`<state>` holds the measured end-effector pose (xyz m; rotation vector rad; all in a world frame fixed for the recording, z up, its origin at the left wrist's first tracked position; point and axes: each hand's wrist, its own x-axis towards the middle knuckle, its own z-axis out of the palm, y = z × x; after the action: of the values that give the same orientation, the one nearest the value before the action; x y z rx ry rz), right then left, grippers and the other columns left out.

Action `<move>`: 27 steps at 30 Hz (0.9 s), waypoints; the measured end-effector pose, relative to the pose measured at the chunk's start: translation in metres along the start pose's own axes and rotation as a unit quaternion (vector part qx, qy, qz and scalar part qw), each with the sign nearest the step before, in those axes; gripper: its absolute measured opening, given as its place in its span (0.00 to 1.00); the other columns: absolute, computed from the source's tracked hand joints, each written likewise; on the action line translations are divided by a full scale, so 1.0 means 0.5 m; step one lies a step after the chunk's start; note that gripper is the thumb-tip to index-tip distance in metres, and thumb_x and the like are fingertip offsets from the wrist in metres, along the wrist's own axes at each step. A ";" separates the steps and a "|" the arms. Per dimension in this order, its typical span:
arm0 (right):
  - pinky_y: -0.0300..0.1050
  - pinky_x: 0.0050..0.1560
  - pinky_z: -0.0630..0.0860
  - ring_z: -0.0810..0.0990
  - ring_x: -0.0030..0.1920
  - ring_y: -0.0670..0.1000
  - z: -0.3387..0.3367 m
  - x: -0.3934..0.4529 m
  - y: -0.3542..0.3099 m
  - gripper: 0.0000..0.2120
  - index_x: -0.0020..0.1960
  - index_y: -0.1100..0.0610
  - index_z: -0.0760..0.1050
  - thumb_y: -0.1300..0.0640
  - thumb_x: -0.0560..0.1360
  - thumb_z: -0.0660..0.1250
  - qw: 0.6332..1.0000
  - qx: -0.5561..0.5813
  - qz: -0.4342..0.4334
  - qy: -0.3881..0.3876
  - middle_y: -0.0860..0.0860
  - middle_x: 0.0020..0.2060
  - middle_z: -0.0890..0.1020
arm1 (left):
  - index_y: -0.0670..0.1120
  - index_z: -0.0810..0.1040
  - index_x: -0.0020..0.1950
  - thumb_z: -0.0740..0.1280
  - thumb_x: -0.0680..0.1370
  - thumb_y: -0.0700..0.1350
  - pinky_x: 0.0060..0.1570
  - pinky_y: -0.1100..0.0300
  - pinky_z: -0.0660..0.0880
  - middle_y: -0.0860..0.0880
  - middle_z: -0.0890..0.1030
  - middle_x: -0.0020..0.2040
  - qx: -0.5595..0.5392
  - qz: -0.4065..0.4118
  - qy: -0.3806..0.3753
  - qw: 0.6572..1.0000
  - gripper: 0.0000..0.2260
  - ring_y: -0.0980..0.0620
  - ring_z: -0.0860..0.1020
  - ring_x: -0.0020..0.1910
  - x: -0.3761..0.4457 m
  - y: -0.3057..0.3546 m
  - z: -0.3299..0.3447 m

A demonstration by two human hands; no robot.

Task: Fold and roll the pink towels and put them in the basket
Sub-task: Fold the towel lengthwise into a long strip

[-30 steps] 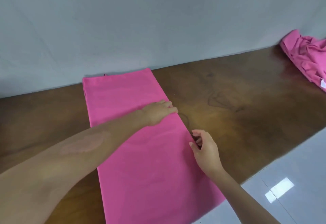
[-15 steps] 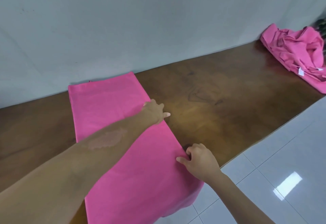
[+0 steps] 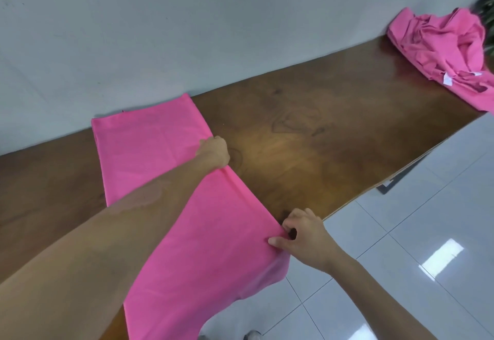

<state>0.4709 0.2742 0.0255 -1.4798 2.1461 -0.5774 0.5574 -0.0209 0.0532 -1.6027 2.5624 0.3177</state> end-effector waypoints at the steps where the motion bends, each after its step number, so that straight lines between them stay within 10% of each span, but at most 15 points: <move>1: 0.48 0.48 0.72 0.71 0.45 0.48 0.005 -0.016 -0.003 0.23 0.36 0.54 0.71 0.34 0.71 0.71 0.997 0.073 0.000 0.015 0.46 0.38 0.75 | 0.35 0.71 0.65 0.62 0.78 0.37 0.57 0.48 0.73 0.37 0.75 0.65 -0.026 0.004 0.007 1.000 0.16 0.36 0.73 0.64 0.001 -0.010 0.002; 6: 0.49 0.45 0.75 0.76 0.42 0.52 0.032 -0.090 -0.026 0.20 0.45 0.50 0.71 0.34 0.72 0.72 0.971 0.234 0.010 0.036 0.50 0.39 0.79 | 0.33 0.69 0.64 0.64 0.79 0.36 0.59 0.49 0.70 0.34 0.75 0.64 -0.116 0.044 0.031 0.992 0.15 0.35 0.74 0.63 0.000 -0.046 0.010; 18: 0.42 0.34 0.70 0.76 0.36 0.45 0.105 -0.219 -0.022 0.11 0.44 0.43 0.67 0.39 0.78 0.64 0.990 -0.020 0.137 0.026 0.45 0.33 0.77 | 0.34 0.69 0.60 0.61 0.75 0.30 0.52 0.47 0.74 0.34 0.77 0.57 -0.220 0.098 0.041 0.970 0.13 0.35 0.77 0.56 -0.042 -0.122 -0.007; 27: 0.46 0.34 0.75 0.77 0.33 0.51 0.123 -0.329 -0.186 0.04 0.49 0.48 0.73 0.49 0.78 0.67 0.952 -0.183 0.128 0.211 0.44 0.37 0.77 | 0.40 0.53 0.81 0.57 0.79 0.28 0.51 0.45 0.79 0.37 0.69 0.73 -0.324 0.113 0.019 0.939 0.31 0.38 0.80 0.49 -0.115 -0.235 -0.079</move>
<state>0.6273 0.3934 0.0527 -1.3035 2.8559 -0.4471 0.6892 -0.0295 0.0885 -1.4557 2.8460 1.2777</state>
